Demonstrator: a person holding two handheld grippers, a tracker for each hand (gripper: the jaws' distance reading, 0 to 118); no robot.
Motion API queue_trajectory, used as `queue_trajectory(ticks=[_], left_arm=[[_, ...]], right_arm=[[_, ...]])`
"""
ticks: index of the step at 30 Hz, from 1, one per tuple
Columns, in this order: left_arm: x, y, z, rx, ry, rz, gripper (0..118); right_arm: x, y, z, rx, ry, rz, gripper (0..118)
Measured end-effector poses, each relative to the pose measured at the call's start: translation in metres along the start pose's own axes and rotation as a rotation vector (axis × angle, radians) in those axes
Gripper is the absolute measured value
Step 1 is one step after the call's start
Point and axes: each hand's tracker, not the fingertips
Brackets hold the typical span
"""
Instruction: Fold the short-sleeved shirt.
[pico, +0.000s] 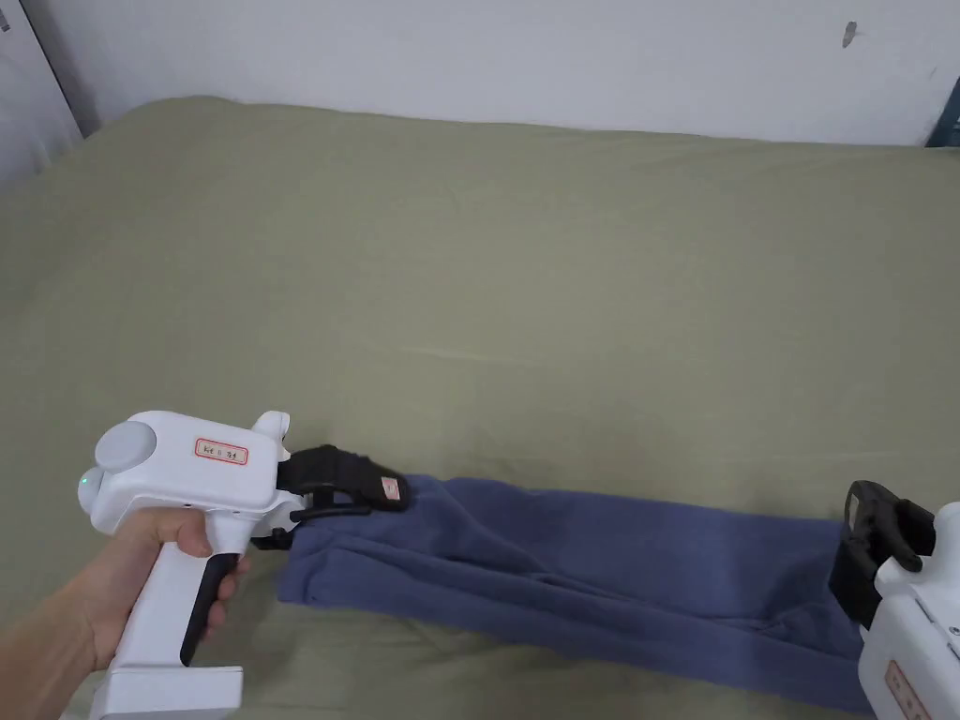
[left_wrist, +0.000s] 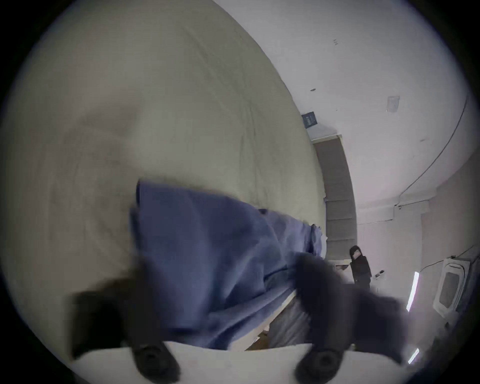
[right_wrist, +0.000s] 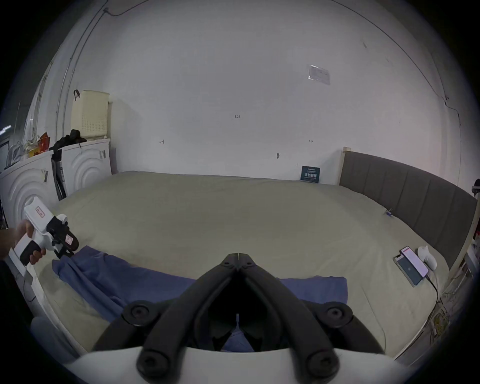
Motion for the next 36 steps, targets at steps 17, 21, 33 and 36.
queue_trajectory(ticks=[17,21,33,36], left_arm=[[0.000,-0.026,0.120,0.222,0.213,0.110,6],[0.028,-0.030,0.131,0.227,0.223,0.071,6],[0.177,-0.040,0.013,0.092,0.210,-0.198,6],[0.198,-0.048,-0.041,0.036,0.254,-0.279,6]], right_arm=[[0.015,0.030,0.020,0.055,0.017,-0.022,0],[0.015,0.031,0.025,0.063,0.029,-0.035,0],[0.026,0.034,0.033,0.082,0.025,-0.024,0],[0.032,0.035,0.033,0.084,0.022,-0.036,0]])
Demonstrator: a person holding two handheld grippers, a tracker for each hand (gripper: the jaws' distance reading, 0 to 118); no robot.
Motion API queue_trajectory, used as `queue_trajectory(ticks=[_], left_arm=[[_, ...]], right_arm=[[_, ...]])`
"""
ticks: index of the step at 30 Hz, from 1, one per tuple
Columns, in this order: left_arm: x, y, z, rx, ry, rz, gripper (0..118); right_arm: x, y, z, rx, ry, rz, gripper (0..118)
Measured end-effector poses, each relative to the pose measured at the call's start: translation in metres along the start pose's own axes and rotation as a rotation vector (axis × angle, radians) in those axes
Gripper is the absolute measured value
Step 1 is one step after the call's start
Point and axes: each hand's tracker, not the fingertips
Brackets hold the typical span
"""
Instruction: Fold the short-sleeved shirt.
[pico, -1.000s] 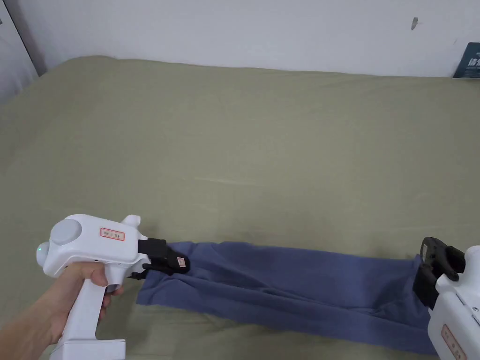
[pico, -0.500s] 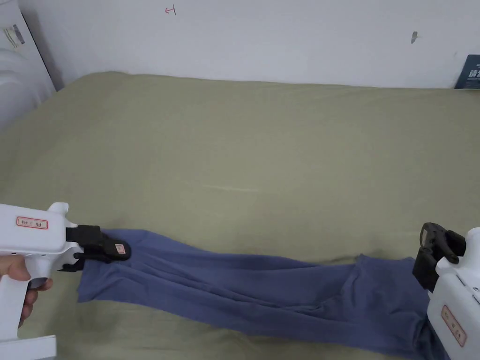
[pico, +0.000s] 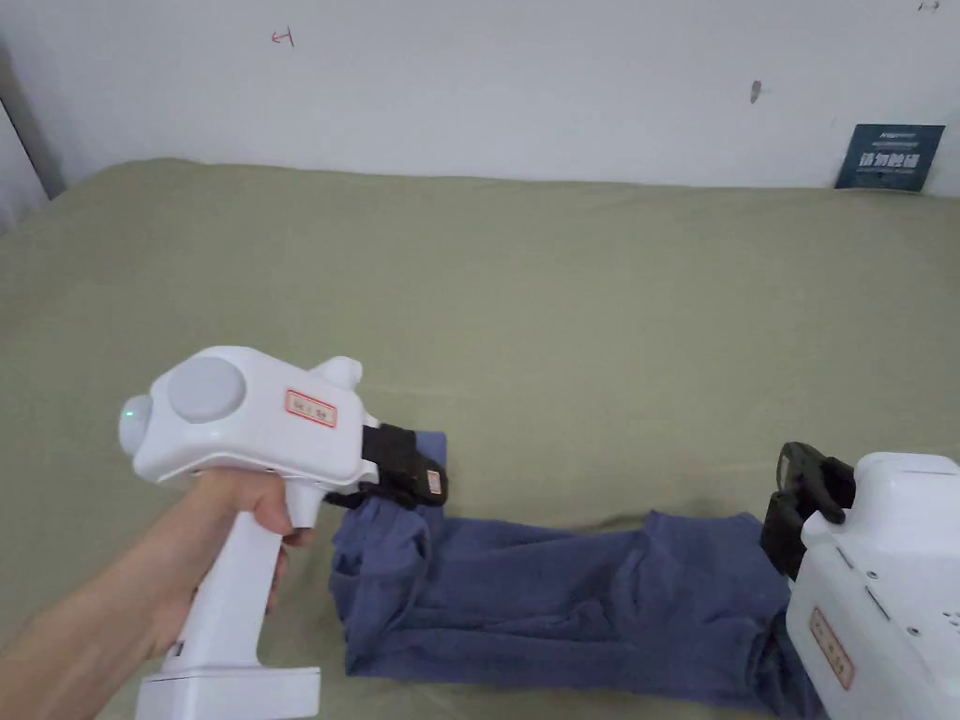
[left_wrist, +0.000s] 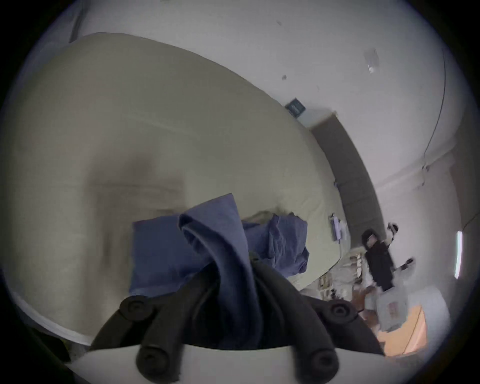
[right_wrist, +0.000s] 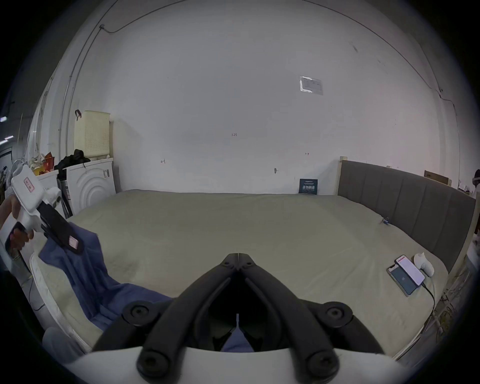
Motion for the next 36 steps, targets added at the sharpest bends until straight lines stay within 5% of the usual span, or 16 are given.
queue_trajectory(ticks=[5,6,8,9,14,15,17,20,24,36], left_arm=[[0.028,-0.017,-0.088,-0.091,0.046,-0.078,8],[0.028,-0.021,-0.104,-0.101,0.056,-0.085,30],[0.024,-0.026,-0.132,-0.136,0.015,-0.083,110],[0.024,-0.031,-0.140,-0.173,-0.016,-0.063,118],[0.004,-0.031,-0.093,0.020,-0.048,-0.028,95],[-0.003,-0.030,-0.078,0.066,-0.138,0.015,70],[-0.027,-0.030,-0.050,0.084,-0.207,0.082,0],[-0.058,-0.036,-0.033,0.146,-0.091,0.073,0],[-0.080,-0.043,-0.052,0.047,-0.124,0.134,0],[-0.033,-0.061,-0.162,-0.077,-0.202,0.146,0]], right_arm=[[0.008,-0.003,-0.002,-0.010,-0.019,-0.006,0],[0.009,-0.004,-0.003,-0.018,-0.024,-0.009,0],[0.010,-0.007,-0.005,-0.026,-0.039,-0.018,0],[0.011,-0.008,-0.005,-0.032,-0.038,-0.022,0],[0.011,-0.013,-0.010,-0.050,-0.037,-0.024,0],[0.010,-0.013,-0.011,-0.053,-0.036,-0.022,0],[0.008,-0.014,-0.011,-0.057,-0.024,-0.027,0],[0.003,-0.015,-0.013,-0.061,-0.014,-0.024,0],[-0.002,-0.016,-0.015,-0.070,0.004,-0.021,0],[-0.002,-0.025,-0.023,-0.113,0.012,0.004,0]])
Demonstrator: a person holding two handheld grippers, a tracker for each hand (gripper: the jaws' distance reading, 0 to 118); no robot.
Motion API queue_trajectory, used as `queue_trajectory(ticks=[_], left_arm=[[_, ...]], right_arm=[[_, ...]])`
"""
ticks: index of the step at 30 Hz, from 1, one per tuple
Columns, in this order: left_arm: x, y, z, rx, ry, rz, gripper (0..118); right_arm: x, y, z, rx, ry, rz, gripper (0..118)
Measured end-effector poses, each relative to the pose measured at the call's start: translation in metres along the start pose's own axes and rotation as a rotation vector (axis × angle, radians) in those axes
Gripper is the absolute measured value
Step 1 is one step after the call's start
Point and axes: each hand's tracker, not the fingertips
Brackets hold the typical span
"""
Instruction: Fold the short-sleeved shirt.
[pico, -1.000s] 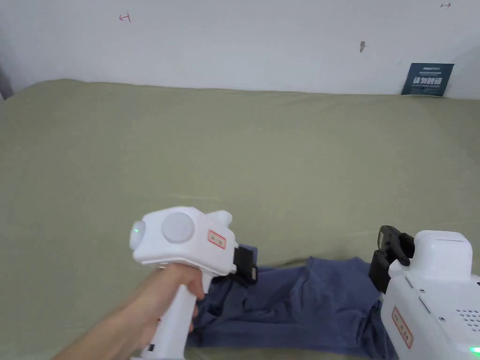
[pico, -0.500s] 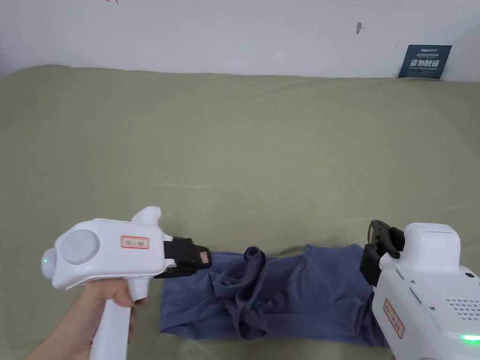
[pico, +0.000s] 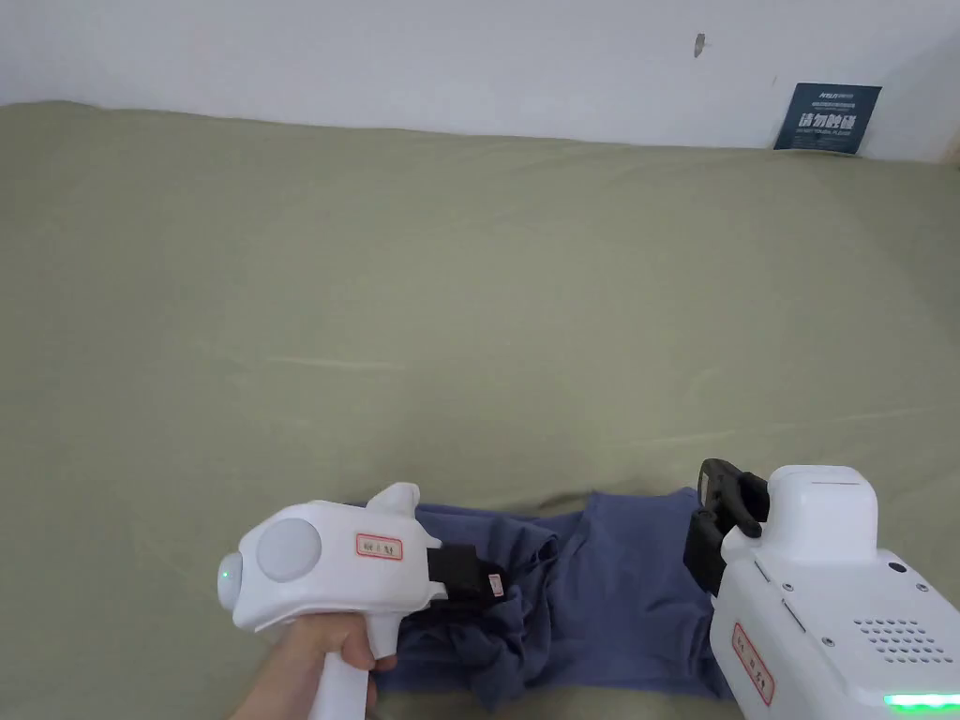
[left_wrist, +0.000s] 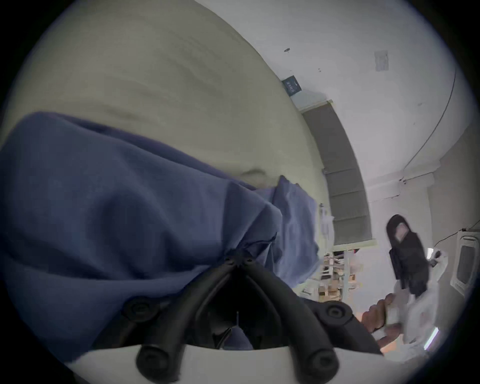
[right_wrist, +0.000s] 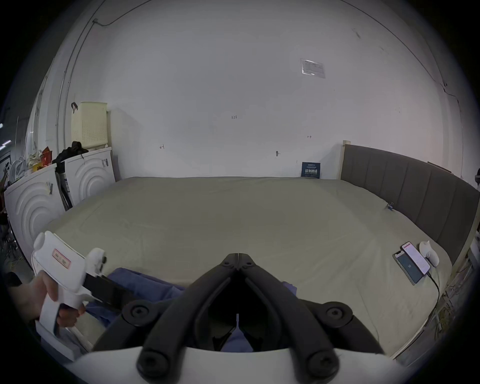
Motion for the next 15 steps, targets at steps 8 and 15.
queue_trajectory(ticks=[8,15], left_arm=[[0.012,0.002,0.020,0.010,0.045,-0.055,0],[0.001,0.017,0.142,0.178,-0.026,-0.051,0]], right_arm=[[0.004,0.000,0.001,-0.011,-0.008,0.008,0],[-0.003,0.010,0.005,0.021,0.012,0.004,0]])
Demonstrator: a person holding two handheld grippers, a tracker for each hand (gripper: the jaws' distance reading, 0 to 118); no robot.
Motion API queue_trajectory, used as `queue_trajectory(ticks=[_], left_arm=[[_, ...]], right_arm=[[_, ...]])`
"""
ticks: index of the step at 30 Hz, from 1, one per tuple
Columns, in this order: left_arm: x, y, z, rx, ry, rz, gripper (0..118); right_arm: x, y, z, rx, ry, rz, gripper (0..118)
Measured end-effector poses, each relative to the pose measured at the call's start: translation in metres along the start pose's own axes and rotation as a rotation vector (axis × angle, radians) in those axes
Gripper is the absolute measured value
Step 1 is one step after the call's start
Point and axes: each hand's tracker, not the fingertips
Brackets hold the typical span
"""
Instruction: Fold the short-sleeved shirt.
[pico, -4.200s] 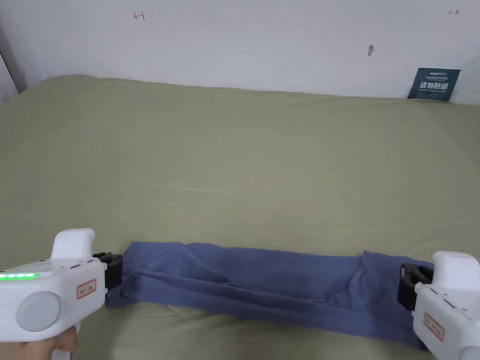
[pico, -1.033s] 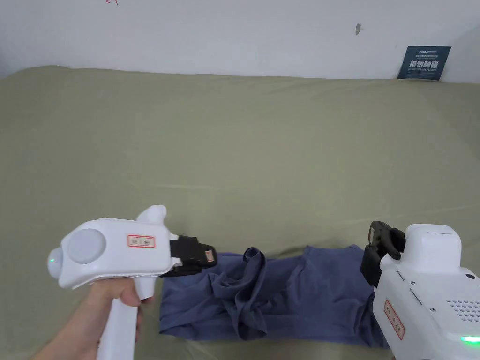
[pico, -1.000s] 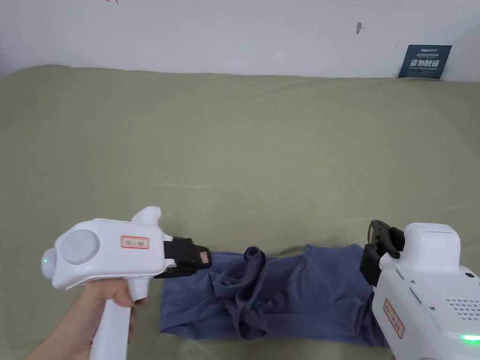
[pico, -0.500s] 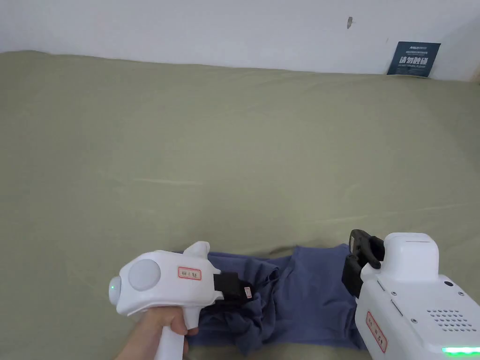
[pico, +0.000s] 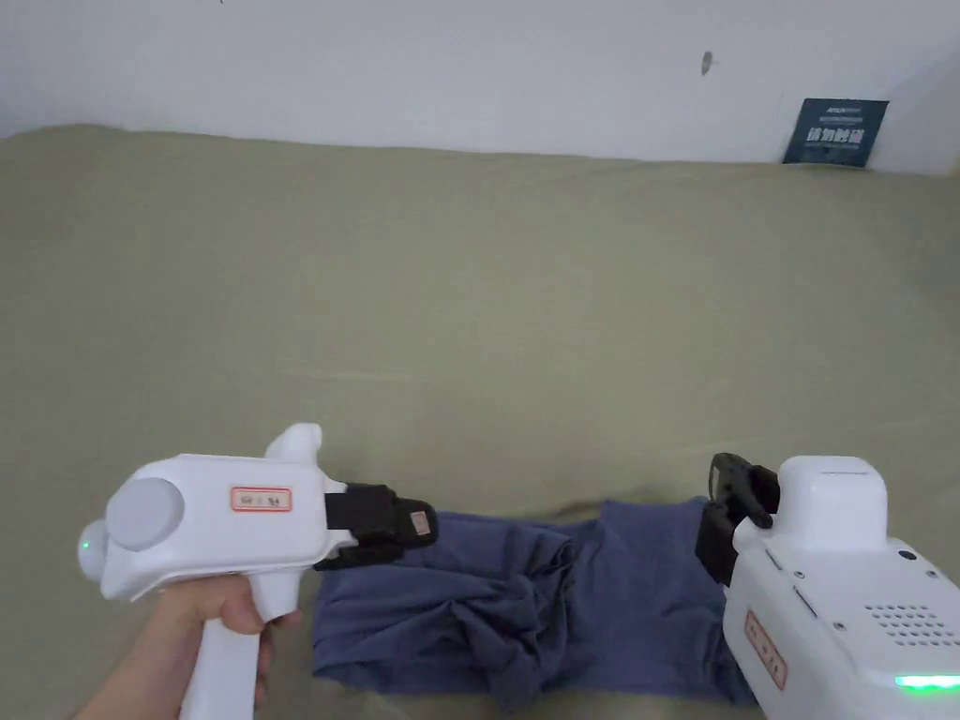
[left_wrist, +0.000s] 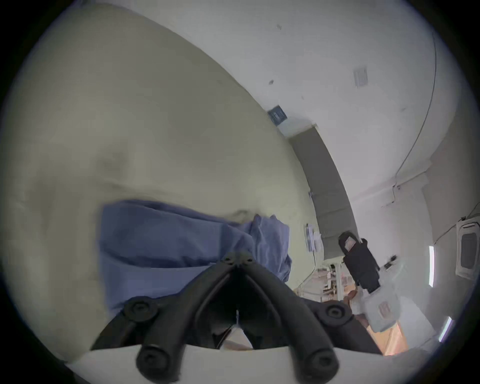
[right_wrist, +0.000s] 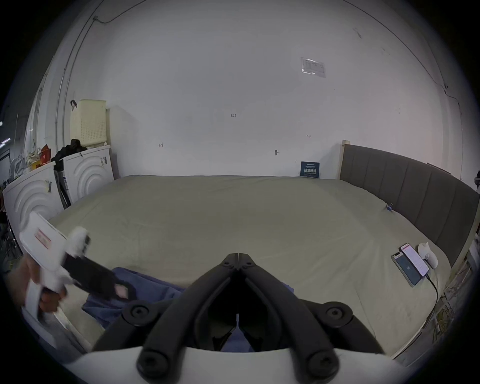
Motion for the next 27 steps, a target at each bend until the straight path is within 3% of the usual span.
queue_trajectory(ticks=[5,13,14,16,17,18,24,25,26,27], left_arm=[[-0.046,0.012,0.036,-0.024,0.140,0.032,0],[-0.071,0.000,0.020,-0.092,0.061,0.119,1],[-0.073,0.000,0.017,-0.102,0.054,0.130,9],[-0.077,-0.002,0.011,-0.111,0.062,0.159,95],[-0.081,-0.004,0.005,-0.116,0.031,0.176,118],[-0.086,-0.005,0.001,-0.147,-0.009,0.209,112],[-0.071,-0.009,-0.020,-0.173,-0.182,0.282,110],[-0.066,-0.009,-0.026,-0.198,-0.204,0.291,105],[-0.074,-0.009,-0.036,-0.197,-0.205,0.293,83],[-0.069,-0.008,-0.038,-0.193,-0.182,0.277,11]], right_arm=[[-0.005,0.003,0.004,0.011,0.012,0.003,0],[-0.007,0.004,0.003,0.014,0.006,0.024,0],[-0.006,0.004,0.003,0.011,0.003,0.025,0],[-0.004,0.003,0.002,0.008,-0.002,0.022,0],[-0.003,0.002,0.001,0.004,-0.005,0.020,0],[-0.002,0.001,0.001,0.000,-0.004,0.017,0],[-0.001,-0.003,-0.002,-0.018,-0.012,0.024,0],[-0.001,-0.003,-0.001,-0.019,-0.014,0.023,0],[-0.001,-0.003,-0.001,-0.019,-0.014,0.021,0],[0.000,-0.003,-0.001,-0.020,-0.016,0.015,0]])
